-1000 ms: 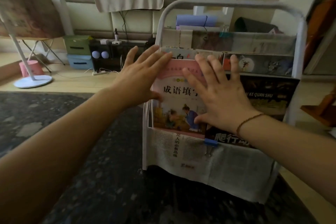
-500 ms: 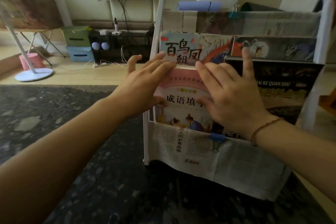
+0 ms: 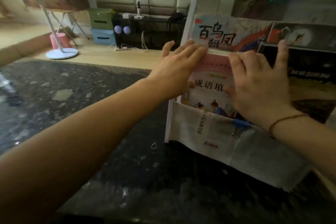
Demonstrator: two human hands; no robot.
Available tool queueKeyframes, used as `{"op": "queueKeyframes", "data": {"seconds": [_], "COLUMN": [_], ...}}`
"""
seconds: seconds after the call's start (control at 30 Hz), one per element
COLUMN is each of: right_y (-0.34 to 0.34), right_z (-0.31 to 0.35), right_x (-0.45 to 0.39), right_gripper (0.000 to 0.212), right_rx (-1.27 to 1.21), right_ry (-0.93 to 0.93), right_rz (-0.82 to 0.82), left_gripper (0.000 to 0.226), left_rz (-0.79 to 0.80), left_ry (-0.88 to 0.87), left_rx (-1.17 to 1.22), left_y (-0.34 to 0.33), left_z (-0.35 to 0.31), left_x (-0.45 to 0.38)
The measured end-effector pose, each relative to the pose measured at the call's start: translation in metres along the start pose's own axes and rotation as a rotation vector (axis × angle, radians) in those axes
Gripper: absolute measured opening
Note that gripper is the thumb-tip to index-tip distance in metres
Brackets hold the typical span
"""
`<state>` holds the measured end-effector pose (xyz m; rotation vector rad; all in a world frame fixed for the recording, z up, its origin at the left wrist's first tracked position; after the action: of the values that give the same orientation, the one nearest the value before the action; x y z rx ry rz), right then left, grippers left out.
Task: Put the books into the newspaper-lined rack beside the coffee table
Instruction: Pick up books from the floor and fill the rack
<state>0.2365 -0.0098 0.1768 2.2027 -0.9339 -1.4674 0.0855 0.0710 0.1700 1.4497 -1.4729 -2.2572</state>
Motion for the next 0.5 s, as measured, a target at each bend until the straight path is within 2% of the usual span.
{"op": "queueKeyframes", "data": {"seconds": [0.07,0.13,0.23,0.3,0.4,0.5], "right_y": [0.013,0.028,0.050,0.064,0.099,0.149], "right_z": [0.008,0.025,0.096,0.166,0.280,0.396], "right_x": [-0.006,-0.012,-0.008,-0.001,0.014,0.037], "right_gripper": [0.065,0.071,0.070,0.064,0.060,0.054], "right_rx": [0.036,-0.043,-0.318,-0.574,-0.979,-1.300], "right_ry": [-0.025,-0.041,0.126,0.255,0.390,0.475], "right_rz": [0.050,0.058,0.021,0.102,0.296,0.470], "left_gripper": [0.105,0.102,0.083,0.072,0.056,0.042], "left_rz": [0.067,0.078,-0.006,-0.064,-0.258,-0.467], "left_ry": [0.016,0.088,0.136,0.224,0.573,1.089], "left_rx": [-0.009,0.023,-0.031,-0.081,-0.104,-0.214], "left_y": [0.008,0.023,0.063,0.096,0.149,0.190], "left_z": [0.006,0.020,0.051,0.083,0.130,0.158], "left_x": [0.012,0.039,0.116,0.185,0.312,0.453]}}
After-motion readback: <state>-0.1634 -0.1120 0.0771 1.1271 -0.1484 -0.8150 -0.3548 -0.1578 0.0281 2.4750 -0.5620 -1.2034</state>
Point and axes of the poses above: each hand's wrist, its own x-axis away from the middle knuckle, its own y-axis out of the back of the hand, z = x × y, the point moved 4 cm from there along -x, towards the middle knuckle, and after that the axes turned 11 degrees about -z, right-handed, at the moved point
